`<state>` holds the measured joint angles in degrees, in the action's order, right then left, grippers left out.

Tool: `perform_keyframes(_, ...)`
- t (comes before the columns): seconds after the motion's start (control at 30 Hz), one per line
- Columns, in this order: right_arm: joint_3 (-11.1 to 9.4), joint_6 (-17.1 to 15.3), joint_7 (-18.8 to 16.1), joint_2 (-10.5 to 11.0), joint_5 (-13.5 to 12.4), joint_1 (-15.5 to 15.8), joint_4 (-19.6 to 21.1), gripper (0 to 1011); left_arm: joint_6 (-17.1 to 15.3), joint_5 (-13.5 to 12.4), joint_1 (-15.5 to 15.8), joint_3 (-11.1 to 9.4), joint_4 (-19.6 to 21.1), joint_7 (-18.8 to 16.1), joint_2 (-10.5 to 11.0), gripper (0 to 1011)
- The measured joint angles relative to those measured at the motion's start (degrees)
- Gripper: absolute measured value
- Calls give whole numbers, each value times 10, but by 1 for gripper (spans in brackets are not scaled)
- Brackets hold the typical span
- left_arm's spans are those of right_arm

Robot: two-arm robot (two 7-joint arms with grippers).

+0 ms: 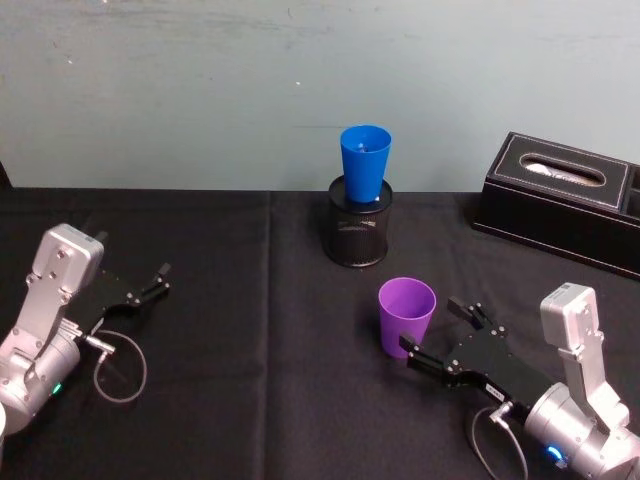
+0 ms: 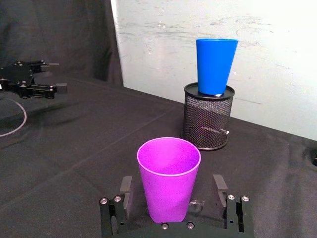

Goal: Pick up one cup with a gripper and tap it against the other cup.

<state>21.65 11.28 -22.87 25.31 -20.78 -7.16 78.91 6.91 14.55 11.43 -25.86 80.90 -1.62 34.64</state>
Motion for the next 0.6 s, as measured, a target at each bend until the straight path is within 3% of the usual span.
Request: perform_keyframes(0.6, -11, 18, -55, -34, -1, -32, -53, 1003, 0, 0, 0, 0, 0, 0, 0, 1011)
